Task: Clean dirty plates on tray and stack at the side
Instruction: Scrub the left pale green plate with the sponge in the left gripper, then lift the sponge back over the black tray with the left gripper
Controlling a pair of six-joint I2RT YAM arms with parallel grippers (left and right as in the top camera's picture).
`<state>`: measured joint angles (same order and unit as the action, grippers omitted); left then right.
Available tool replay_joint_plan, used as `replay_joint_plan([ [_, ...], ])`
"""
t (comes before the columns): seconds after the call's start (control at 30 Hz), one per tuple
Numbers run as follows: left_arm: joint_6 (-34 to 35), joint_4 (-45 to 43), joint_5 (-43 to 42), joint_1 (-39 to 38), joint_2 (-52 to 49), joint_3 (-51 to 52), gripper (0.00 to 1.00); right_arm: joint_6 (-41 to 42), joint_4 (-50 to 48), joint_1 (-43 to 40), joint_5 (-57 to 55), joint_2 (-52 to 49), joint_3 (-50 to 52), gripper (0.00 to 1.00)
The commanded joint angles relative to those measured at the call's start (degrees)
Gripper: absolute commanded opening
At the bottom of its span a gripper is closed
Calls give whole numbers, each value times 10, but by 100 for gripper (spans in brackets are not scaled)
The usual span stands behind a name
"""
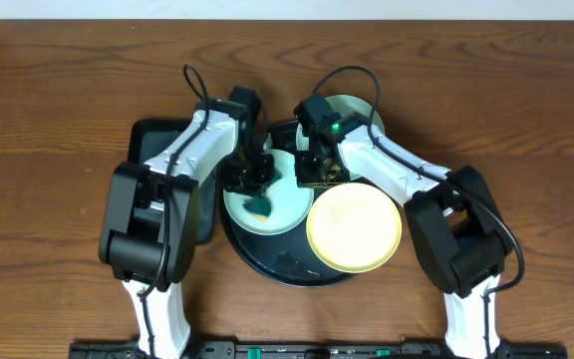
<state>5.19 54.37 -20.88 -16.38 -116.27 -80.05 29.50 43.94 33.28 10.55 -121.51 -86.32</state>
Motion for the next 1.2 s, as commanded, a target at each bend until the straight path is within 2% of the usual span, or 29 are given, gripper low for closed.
replay_joint_plan([
  [0.0, -56, -26, -65, -2, -9, 6, 7, 2, 2, 2, -13, -10, -5, 1],
  [0.1, -42, -69, -48, -2, -9, 6, 7, 2, 0, 2, -13, -10, -5, 1],
  [0.3, 96, -116, 191, -1, -9, 6, 7, 2, 2, 2, -13, -10, -5, 1],
  [0.37, 117, -116, 230, -1, -9, 6, 7, 2, 3, 2, -13, -10, -5, 1],
  [0.5, 117, -99, 209, -1, 0, 1, 8, -4, 7, 2, -13, -10, -5, 1],
  [0.63, 116, -42, 168, 6, 30, -34, 7, -4, 7, 2, -13, -10, -5, 1],
  [0.77, 115, 13, 168, 17, 83, -83, 7, -4, 6, 2, -13, -10, -5, 1],
  [0.97, 114, 50, 168, 74, 190, -121, 7, -4, 5, 2, -21, -10, -3, 2],
  [1.17, 112, 76, 168, 160, 220, -120, 8, 7, -2, 2, -12, -12, 5, 1],
])
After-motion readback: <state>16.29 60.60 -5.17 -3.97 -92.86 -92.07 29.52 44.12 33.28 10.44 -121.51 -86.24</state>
